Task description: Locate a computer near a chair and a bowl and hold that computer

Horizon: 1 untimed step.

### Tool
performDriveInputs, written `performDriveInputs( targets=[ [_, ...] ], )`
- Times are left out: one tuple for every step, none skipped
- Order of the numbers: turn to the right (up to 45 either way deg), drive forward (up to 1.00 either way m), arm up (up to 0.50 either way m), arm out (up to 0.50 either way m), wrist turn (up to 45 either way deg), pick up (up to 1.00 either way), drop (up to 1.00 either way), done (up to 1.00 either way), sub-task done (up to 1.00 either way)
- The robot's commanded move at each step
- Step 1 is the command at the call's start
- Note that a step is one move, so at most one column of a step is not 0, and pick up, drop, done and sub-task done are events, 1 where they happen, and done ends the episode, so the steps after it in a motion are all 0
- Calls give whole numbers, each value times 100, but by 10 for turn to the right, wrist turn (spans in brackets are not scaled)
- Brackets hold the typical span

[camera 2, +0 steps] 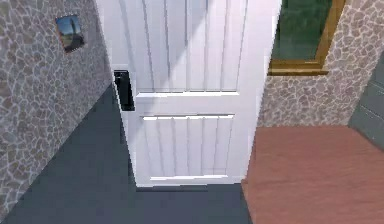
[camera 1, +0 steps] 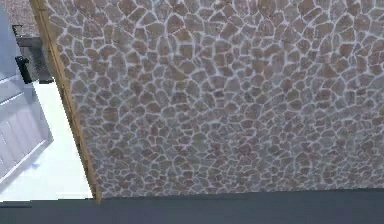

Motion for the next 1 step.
performDriveInputs(
  targets=[
    [0, 70, 0, 0, 0, 0, 0, 0, 0]
  ],
)
